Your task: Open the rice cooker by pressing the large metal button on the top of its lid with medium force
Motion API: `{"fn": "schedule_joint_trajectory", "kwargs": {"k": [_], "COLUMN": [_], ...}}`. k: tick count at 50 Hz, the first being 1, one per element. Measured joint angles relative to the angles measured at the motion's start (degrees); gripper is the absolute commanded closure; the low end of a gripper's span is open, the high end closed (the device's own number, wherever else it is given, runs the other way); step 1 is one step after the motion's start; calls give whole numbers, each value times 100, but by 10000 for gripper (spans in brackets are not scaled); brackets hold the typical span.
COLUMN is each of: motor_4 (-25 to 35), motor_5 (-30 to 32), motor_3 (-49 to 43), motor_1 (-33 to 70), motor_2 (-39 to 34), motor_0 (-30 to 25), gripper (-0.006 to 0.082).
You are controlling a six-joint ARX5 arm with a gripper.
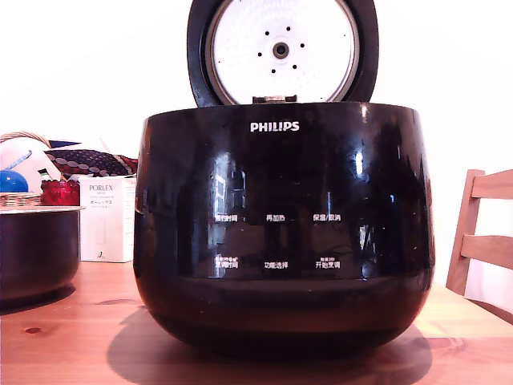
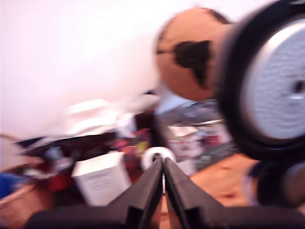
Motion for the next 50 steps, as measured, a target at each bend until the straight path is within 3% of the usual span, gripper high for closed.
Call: {"fn": "schedule_joint_trajectory", "kwargs": {"k": [23,50], "motor_4": [-227,-234], "motor_5": [105,105], "motor_3": [-70,-66], "motor_1": [-330,-396], "motor_2": [0,0], "motor_0": [922,994], "gripper": [786,786]}}
